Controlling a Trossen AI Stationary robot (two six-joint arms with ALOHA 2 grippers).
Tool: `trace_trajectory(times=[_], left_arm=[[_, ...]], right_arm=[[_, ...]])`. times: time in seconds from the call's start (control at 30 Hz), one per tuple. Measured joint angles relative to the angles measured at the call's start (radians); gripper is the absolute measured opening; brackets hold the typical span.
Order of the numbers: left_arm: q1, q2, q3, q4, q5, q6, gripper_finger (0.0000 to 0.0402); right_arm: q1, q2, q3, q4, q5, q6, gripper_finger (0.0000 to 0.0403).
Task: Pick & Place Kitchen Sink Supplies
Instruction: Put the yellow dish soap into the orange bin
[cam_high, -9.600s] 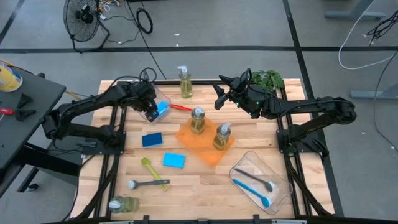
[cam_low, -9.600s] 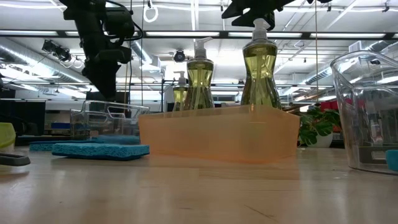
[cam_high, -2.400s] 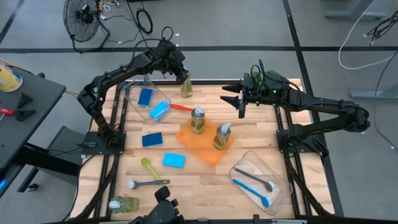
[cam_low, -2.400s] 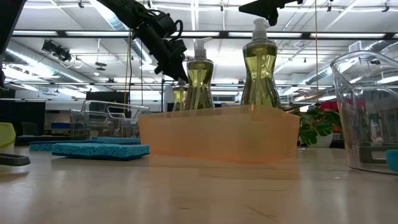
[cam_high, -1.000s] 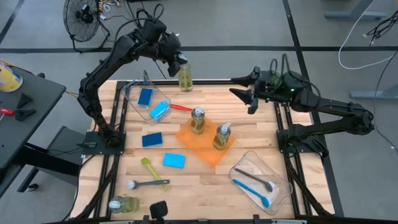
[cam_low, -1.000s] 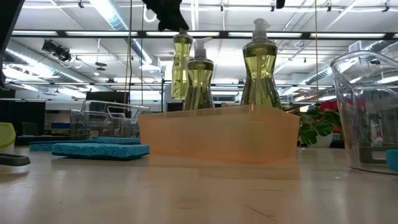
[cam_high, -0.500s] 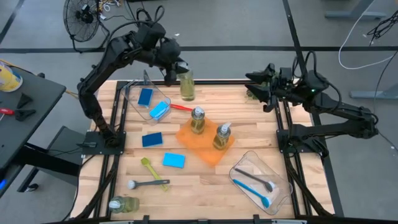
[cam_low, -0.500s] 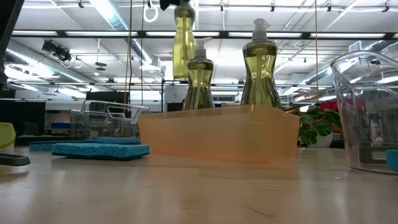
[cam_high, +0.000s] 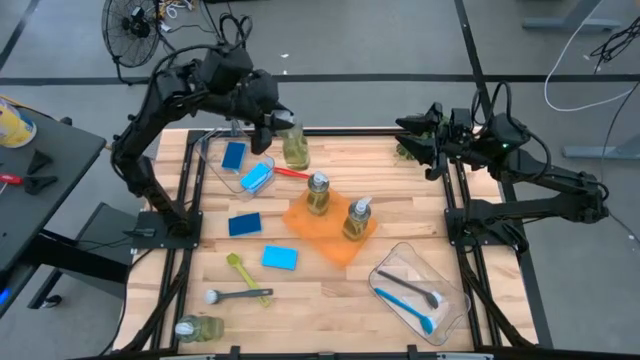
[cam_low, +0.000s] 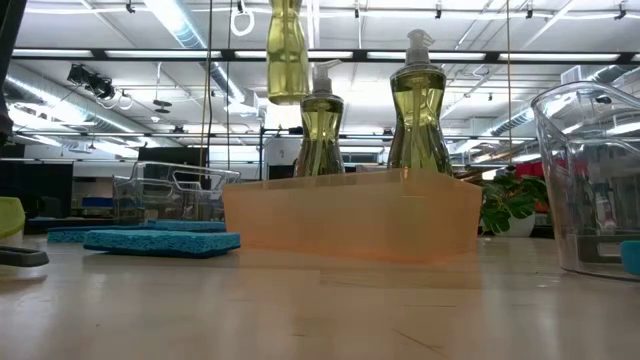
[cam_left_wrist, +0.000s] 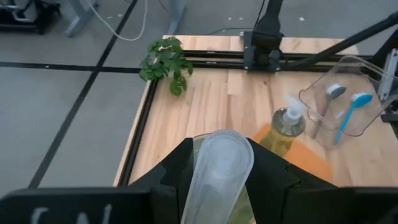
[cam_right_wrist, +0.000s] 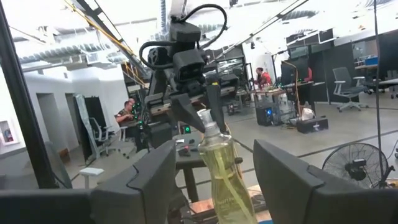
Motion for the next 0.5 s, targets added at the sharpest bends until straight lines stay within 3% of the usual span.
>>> trace_trajectory(times=[0.5], left_arm=[[-0.120,-0.060,0.000,-0.089,-0.019,-0.072,0.0118]], right_arm=[[0.000,0.000,0.000,0.002,0.000,0.025,0.0215]])
